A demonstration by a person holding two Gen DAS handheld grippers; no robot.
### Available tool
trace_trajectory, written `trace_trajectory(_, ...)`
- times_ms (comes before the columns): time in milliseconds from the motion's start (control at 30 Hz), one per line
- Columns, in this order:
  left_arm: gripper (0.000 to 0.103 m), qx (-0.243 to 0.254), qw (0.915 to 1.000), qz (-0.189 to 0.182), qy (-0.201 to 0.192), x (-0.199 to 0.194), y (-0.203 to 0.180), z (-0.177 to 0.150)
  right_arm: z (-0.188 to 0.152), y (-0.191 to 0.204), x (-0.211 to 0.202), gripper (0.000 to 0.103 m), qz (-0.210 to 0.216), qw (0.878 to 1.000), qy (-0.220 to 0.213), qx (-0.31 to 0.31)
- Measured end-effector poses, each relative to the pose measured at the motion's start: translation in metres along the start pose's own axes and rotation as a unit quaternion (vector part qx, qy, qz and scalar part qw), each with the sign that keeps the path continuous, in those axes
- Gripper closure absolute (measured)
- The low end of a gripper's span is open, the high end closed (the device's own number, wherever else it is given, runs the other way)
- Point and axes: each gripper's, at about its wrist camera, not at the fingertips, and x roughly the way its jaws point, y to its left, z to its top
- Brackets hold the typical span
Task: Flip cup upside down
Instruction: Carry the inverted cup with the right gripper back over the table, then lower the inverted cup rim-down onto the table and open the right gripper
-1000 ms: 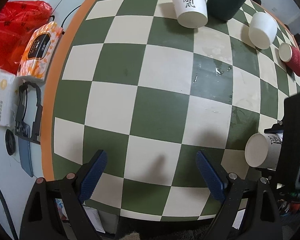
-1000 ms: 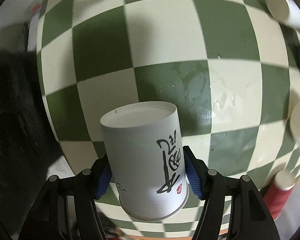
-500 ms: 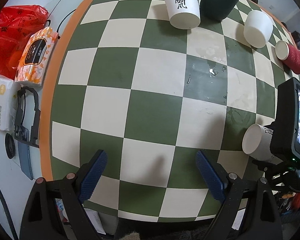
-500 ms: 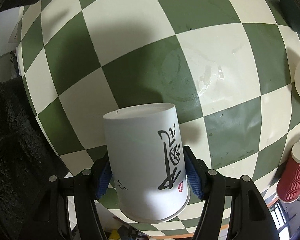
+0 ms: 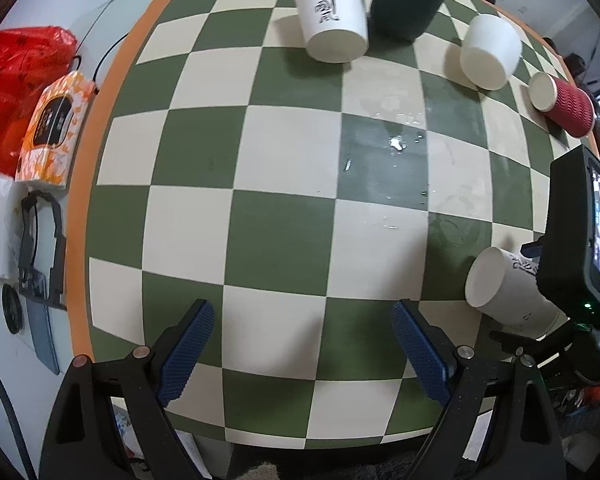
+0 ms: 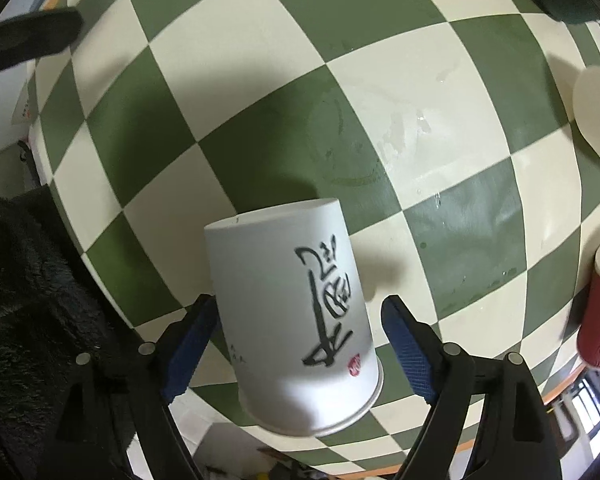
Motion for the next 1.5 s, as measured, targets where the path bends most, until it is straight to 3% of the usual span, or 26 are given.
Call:
trace_trajectory(500, 0.012, 0.052, 0.9986, -0.005, -0.011, -0.004, -0.022, 0.012, -0.029, -0.03, -0.045, 0.014, 0.027, 0.99, -0.104, 0.095)
trace_trajectory(900, 0.012, 0.062, 0.998, 0.008, -0.001, 0.011, -0.02, 0.015, -0.011, -0.021, -0.031, 0.015, 0.044, 0.988, -0.104, 0.104)
trace_trajectory(1200, 0.012, 0.064, 0.9979, 0.007, -0.001, 0.013, -0.018, 0.013, -0.002, -0.017, -0.015, 0.033, 0.055, 0.987, -0.096, 0.113)
trace_trajectory(1500, 0.012, 0.065, 0.9979, 0.003, -0.003, 0.01, -0.017, 0.012, -0.01, -0.018, -0.024, 0.035, 0.064, 0.977, -0.141, 0.144)
